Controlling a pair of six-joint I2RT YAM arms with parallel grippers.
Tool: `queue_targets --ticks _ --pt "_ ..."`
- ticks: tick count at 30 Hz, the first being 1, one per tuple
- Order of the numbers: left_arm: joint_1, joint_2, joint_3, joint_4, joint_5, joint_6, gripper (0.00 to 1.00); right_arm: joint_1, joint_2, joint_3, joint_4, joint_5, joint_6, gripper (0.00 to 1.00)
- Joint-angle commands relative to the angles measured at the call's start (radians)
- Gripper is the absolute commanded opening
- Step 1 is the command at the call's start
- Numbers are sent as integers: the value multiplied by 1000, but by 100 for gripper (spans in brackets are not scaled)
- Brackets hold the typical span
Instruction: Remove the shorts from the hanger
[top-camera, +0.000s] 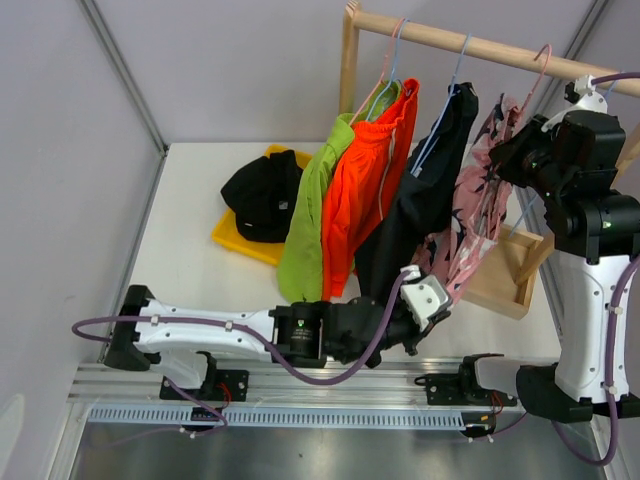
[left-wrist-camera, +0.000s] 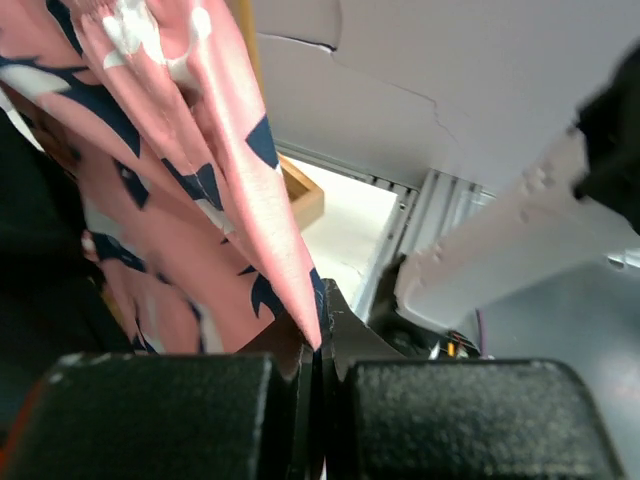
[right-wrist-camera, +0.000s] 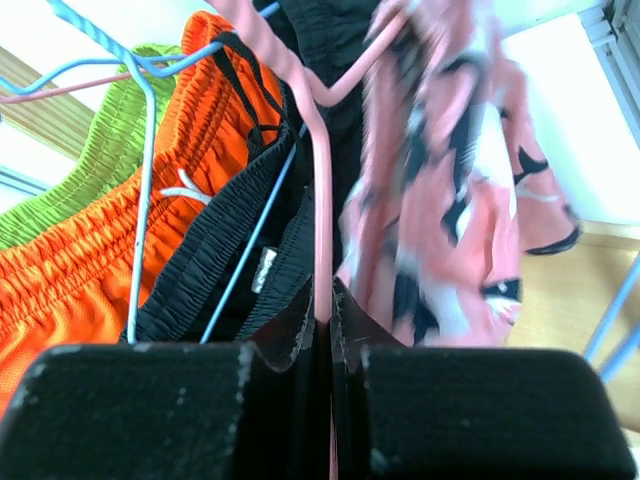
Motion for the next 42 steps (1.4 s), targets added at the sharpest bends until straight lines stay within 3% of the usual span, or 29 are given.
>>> queue_targets --ticks 1,6,13,21,22,25,28,31,32,42 --pt "-58 -22 -84 66 -35 -70 0 -33 16 58 95 5 -38 0" --pt "-45 44 -47 73 -67 -53 0 -38 -2 68 75 -30 -12 0" --pt "118 159 72 62 -7 -76 0 -38 -21 204 -107 -114 50 0" --pt "348 361 454 -159 65 -64 0 -38 -70 226 -290 -220 116 0" --pt "362 383 555 -186 71 -69 0 -38 -70 238 -313 -213 119 0" --pt "388 435 620 -245 88 -72 0 -38 -50 291 -356 -202 119 0" --pt "390 412 553 -244 103 -98 0 -38 -13 354 -391 -200 123 0" --pt "373 334 395 -158 125 -142 0 -38 11 378 -362 -159 117 0" --pt "362 271 273 -135 120 -147 0 -38 25 391 -355 -151 113 0" --pt "118 -77 -93 -111 -35 -202 0 -90 177 416 -218 -99 70 0"
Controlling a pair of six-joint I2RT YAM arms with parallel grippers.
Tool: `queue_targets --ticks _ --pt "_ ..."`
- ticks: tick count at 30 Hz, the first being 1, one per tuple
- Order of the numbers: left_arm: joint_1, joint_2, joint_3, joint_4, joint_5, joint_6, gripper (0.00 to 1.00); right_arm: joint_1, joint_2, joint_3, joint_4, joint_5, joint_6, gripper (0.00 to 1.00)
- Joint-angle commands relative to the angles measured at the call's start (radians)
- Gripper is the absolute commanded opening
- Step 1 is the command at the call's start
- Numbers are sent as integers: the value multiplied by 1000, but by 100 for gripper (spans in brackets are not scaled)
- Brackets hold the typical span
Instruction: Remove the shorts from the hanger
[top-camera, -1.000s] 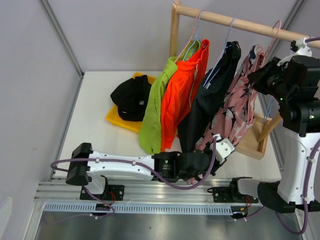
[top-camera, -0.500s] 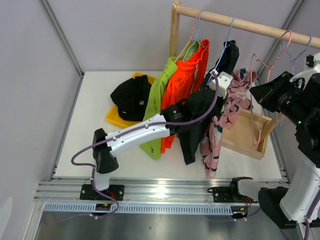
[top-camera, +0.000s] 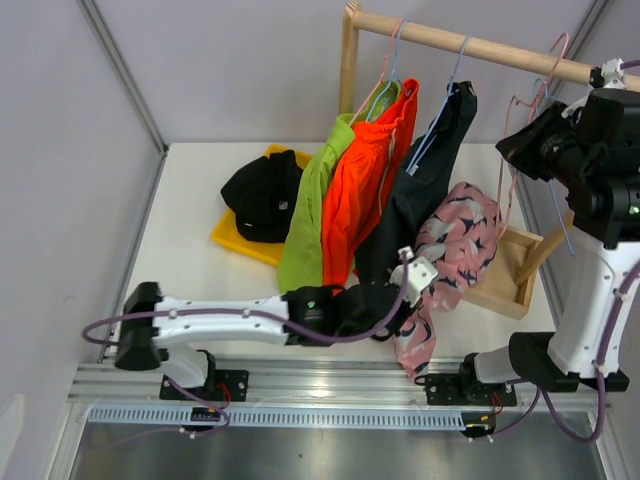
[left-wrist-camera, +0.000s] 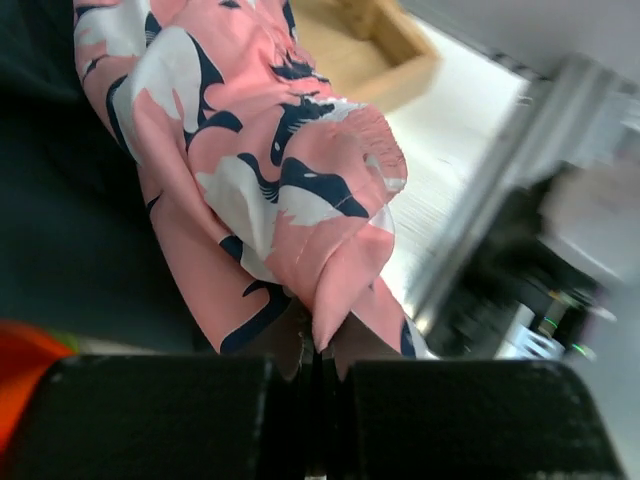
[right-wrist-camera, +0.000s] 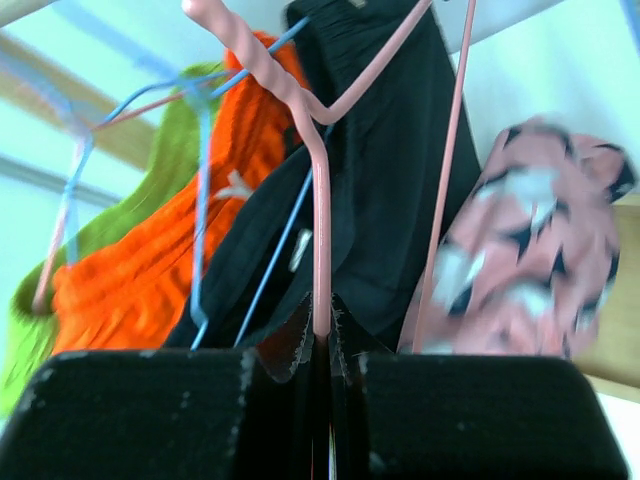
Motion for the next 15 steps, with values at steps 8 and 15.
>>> queue_targets --ticks 8,15 --pt "-173 -339 -132 -80 -232 -96 0 -123 71 -39 165 10 -42 0" --pt "-12 -448 -33 -242 -286 29 0 -134 -41 -249 240 -24 -41 9"
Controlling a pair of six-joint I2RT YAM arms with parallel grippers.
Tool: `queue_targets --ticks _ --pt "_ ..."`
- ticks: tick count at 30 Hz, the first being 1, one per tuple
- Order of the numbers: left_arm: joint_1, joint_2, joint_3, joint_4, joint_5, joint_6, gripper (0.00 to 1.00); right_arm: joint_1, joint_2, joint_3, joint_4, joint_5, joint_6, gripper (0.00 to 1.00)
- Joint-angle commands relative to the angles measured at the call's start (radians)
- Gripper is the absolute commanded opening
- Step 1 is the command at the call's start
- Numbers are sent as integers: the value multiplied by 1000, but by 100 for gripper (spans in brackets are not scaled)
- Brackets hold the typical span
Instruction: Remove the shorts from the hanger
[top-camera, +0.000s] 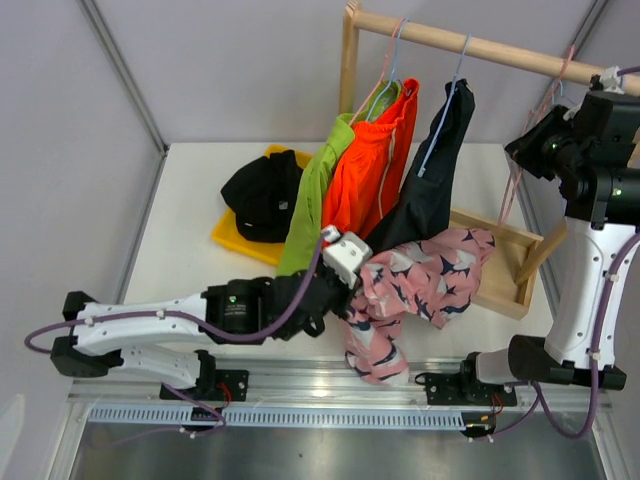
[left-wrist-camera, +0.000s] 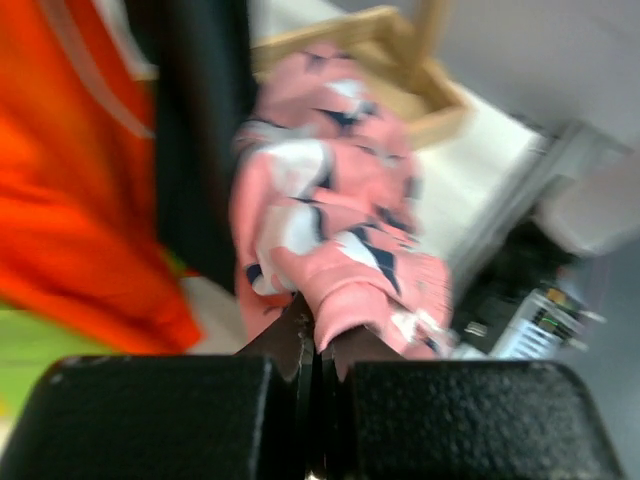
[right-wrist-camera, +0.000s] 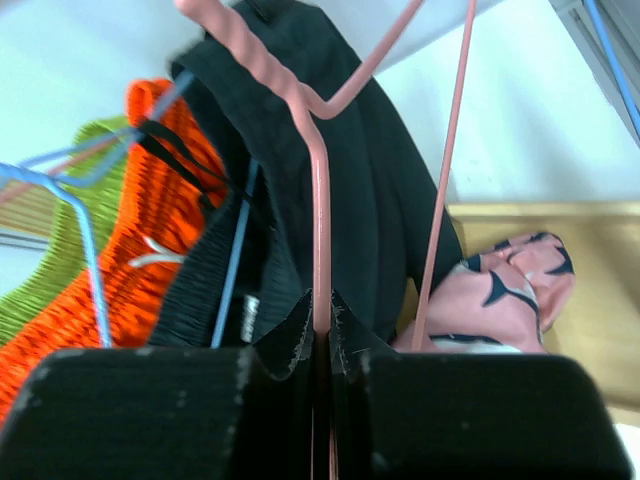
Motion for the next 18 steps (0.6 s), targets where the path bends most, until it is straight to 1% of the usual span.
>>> queue_targets --ticks 1,2,3,4,6,7,8,9,10,11,12,13,14,15,16,17,18 --pt "123 -86 94 -76 -41 76 0 -7 -74 -59 80 -19 -15 16" --pt "178 -97 104 -80 -29 109 0 -9 -83 -82 82 -21 -18 19" --pt "205 -103 123 -88 -18 123 0 -9 -89 -93 82 -21 -21 21" --pt "263 -108 147 -96 1 137 0 -10 -98 -101 85 -22 -25 22" --pt "323 -107 183 -114 24 172 0 -12 -102 -113 80 -27 -28 23" --pt "384 -101 197 -119 49 185 0 -13 -103 -113 80 -30 -29 25" --pt "416 -99 238 -125 63 209 0 -13 -105 -116 76 -31 -29 28" --pt "449 -100 252 -132 77 218 0 -13 -105 -116 73 -33 -29 36" --pt "519 -100 267 -137 113 226 0 -13 -108 -116 71 -31 -29 62" --pt "559 -99 304 -143 141 232 0 -13 -117 -119 70 -28 -28 76" --pt "594 -96 340 -148 165 235 0 -13 -122 -128 66 -22 -26 88" --pt "666 -91 383 -159 187 240 0 -13 -129 -134 66 -11 -28 99" --pt "702 -82 405 -168 233 246 0 -13 -146 -144 62 -5 -28 100" --pt "732 -53 458 -180 251 251 0 -13 -157 -162 62 2 -29 99" --pt "786 -33 517 -204 267 255 0 -13 -171 -174 60 18 -31 100" --pt "808 -16 545 -215 282 273 0 -15 -184 -188 62 25 -32 99" --pt "828 28 631 -226 285 280 0 -15 -216 -203 63 30 -32 100"
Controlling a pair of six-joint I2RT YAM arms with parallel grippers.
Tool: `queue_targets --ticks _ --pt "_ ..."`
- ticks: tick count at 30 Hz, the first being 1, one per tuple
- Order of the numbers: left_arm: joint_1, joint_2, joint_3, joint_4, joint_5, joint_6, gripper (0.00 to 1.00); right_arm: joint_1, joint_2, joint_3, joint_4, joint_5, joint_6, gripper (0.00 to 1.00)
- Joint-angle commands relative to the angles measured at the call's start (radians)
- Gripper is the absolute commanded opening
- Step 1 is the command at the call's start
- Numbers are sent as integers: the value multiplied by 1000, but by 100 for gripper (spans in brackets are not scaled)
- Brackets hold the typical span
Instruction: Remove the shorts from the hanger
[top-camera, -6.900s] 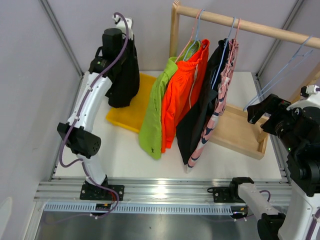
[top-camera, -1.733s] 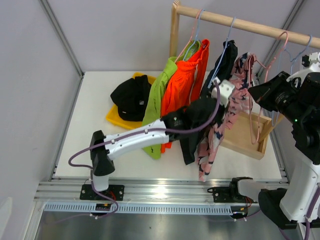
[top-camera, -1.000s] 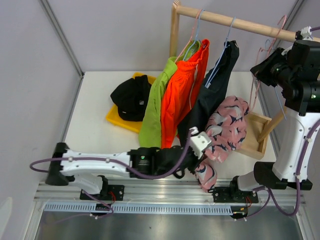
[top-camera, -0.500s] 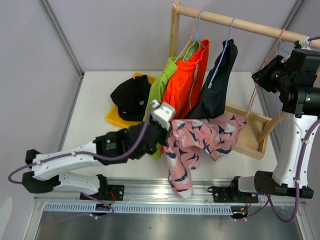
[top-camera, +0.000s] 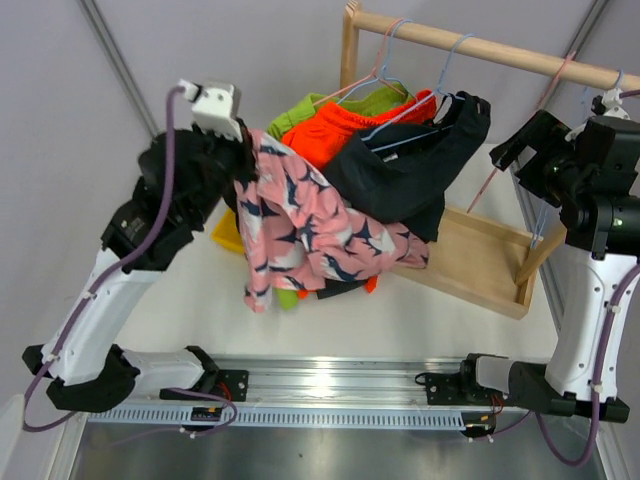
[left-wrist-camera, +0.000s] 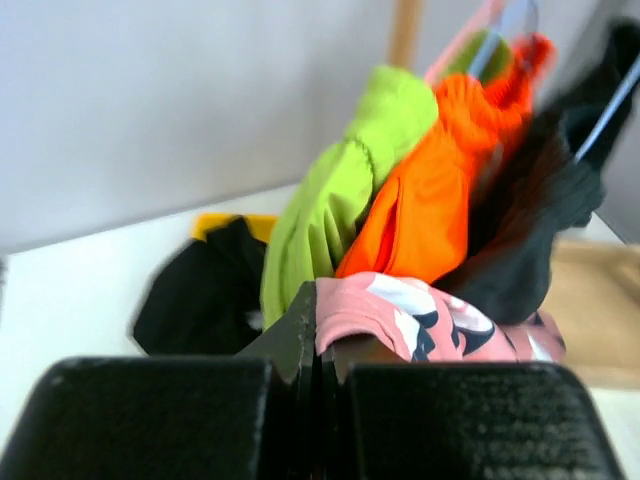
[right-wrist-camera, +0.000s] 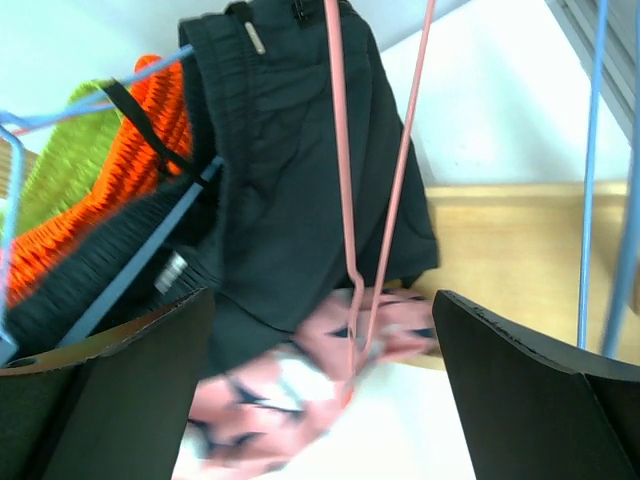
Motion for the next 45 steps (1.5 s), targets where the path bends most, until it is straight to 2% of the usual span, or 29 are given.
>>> queue_targets --ticks 1,8,14,18,23,30,32,37,41,42,45 --pt "108 66 190 -2 86 57 0 -7 -85 -58 29 38 -10 99" --pt "367 253 517 -85 172 81 0 -7 -192 -192 46 28 -5 100" --pt "588 353 632 -99 155 1 0 -7 -234 -279 66 11 -8 100" --pt "726 414 716 -116 198 -69 0 -7 -237 -313 75 -1 -17 99" --pt "745 468 804 -136 77 -69 0 -7 -234 -353 98 -26 -16 99" --pt "869 430 799 -179 -102 -112 0 -7 -226 -402 132 -55 -17 99" --pt "877 378 766 -162 -115 -112 0 -7 -225 -410 135 -50 -22 99" --pt "877 289 752 -168 -275 -97 0 -7 -228 -424 140 -49 -34 100" --pt "878 99 638 -107 -420 -82 0 -4 -232 -430 141 -49 -34 100" --pt "877 70 567 -84 -444 -71 0 -2 -232 -434 143 -58 -33 99" --pt "875 8 520 -35 -432 -32 0 -1 -237 -444 150 -72 -30 99"
